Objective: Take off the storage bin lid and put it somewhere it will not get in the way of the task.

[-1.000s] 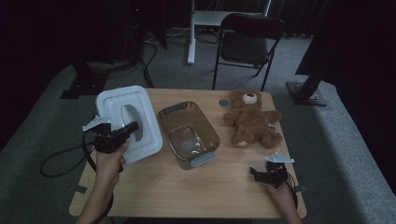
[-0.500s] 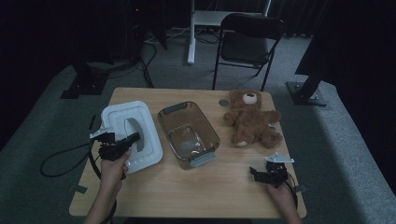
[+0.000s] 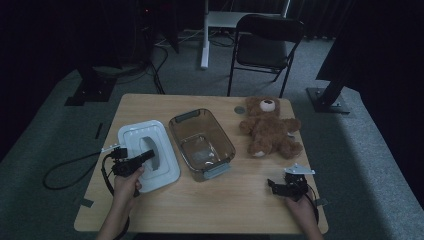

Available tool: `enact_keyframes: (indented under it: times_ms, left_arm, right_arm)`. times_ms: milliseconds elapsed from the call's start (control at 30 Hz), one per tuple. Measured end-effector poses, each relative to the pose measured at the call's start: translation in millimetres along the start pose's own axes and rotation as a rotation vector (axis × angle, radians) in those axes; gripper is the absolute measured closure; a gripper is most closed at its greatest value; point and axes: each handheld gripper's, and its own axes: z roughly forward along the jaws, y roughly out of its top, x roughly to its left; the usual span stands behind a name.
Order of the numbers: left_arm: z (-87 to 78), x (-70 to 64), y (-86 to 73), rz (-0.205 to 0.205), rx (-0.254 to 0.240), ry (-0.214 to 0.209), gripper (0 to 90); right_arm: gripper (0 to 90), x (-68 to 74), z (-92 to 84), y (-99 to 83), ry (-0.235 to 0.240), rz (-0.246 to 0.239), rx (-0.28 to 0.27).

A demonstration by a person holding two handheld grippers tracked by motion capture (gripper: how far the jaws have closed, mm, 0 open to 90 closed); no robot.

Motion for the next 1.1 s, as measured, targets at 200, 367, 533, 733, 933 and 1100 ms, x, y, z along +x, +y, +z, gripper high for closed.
enact_keyframes:
  times_ms: [200, 367, 533, 733, 933, 1100]
  left_arm:
    - [11.2, 15.6, -4.2, -0.091, 0.017, -0.028, 86.1]
    - [21.2, 29.1, -8.1, -0.147, 0.033, -0.021, 84.2]
    - [27.6, 37.4, -13.2, -0.196, 0.045, -0.034, 83.0]
    - [32.0, 37.5, -14.3, -0.183, 0.050, -0.062, 71.1]
    - [31.0, 26.5, -11.8, -0.087, 0.043, -0.029, 52.0]
    - [26.9, 18.2, -9.6, 0.025, 0.044, 0.075, 44.6]
  right_arm:
    - [13.8, 0.0, 0.0, 0.0, 0.000, 0.000, 0.000]
    - [13.8, 0.0, 0.0, 0.0, 0.000, 0.000, 0.000]
    - [13.8, 0.0, 0.0, 0.0, 0.000, 0.000, 0.000]
    - [13.8, 0.0, 0.0, 0.0, 0.000, 0.000, 0.000]
    - [13.8, 0.0, 0.0, 0.0, 0.000, 0.000, 0.000]
    - [13.8, 0.0, 0.0, 0.0, 0.000, 0.000, 0.000]
